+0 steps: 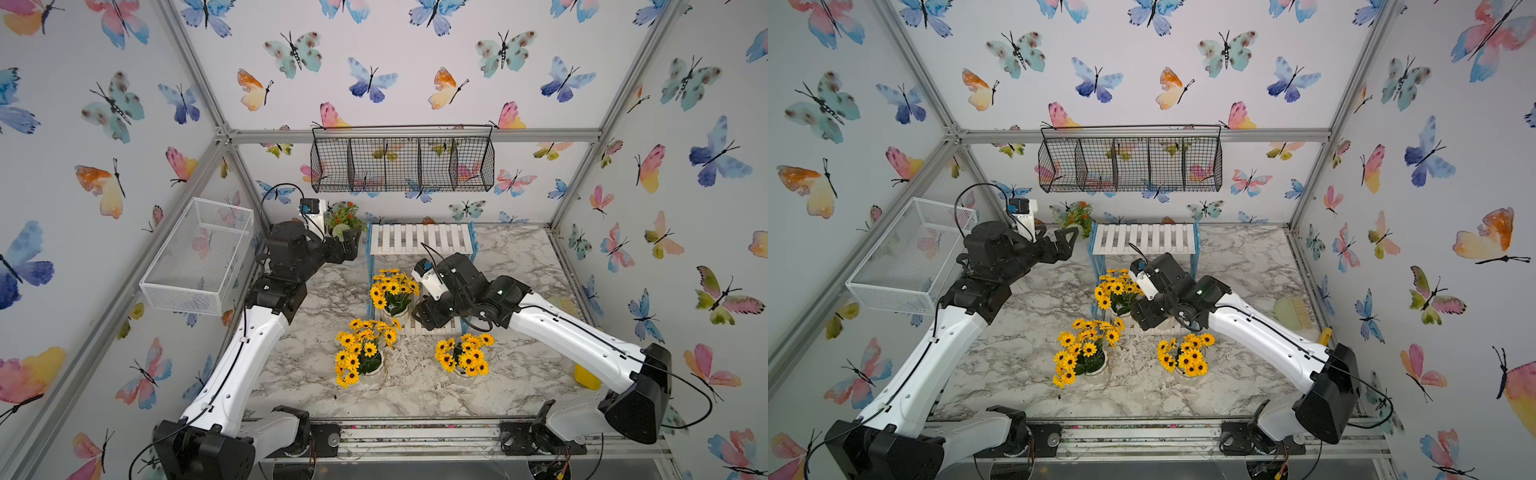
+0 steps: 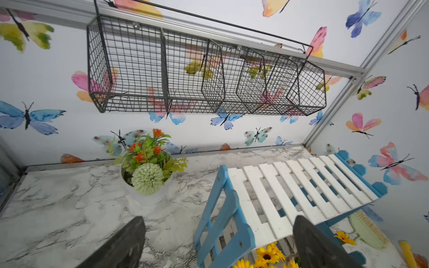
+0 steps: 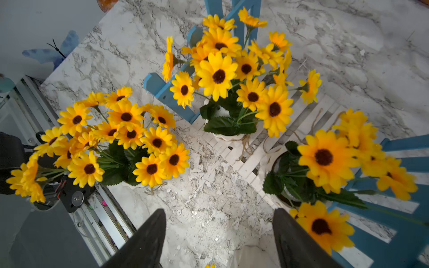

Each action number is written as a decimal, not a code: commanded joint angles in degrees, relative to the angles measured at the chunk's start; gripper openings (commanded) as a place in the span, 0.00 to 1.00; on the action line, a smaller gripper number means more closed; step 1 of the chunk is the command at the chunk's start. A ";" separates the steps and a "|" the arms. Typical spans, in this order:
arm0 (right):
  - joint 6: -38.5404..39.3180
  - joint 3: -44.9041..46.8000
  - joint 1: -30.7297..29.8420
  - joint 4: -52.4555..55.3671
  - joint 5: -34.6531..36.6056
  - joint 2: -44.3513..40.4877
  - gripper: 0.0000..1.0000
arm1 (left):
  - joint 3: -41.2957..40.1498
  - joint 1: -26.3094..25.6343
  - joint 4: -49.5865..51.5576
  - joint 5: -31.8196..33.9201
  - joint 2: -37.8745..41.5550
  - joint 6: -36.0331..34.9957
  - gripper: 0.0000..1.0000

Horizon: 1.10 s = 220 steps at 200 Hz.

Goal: Take the sunflower pots off the shelves
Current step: Pick up the sunflower pot from the shelf.

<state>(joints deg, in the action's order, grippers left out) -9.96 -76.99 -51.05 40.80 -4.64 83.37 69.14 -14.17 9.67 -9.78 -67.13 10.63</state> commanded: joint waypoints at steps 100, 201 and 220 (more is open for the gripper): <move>-1.82 1.23 -0.67 1.57 1.57 5.49 0.68 | -0.37 3.75 -1.49 -0.49 -0.59 3.08 0.98; -0.20 2.71 4.67 -0.66 -2.58 9.77 0.65 | -1.80 5.29 -3.25 -2.33 -0.61 3.78 0.98; 0.34 2.72 5.57 -1.13 -2.60 10.34 0.65 | -1.99 5.38 -3.32 -2.35 -0.72 3.78 0.98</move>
<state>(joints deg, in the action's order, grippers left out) -10.79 -75.13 -46.48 40.86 -6.17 92.49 67.59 -9.30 7.92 -10.79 -67.61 14.02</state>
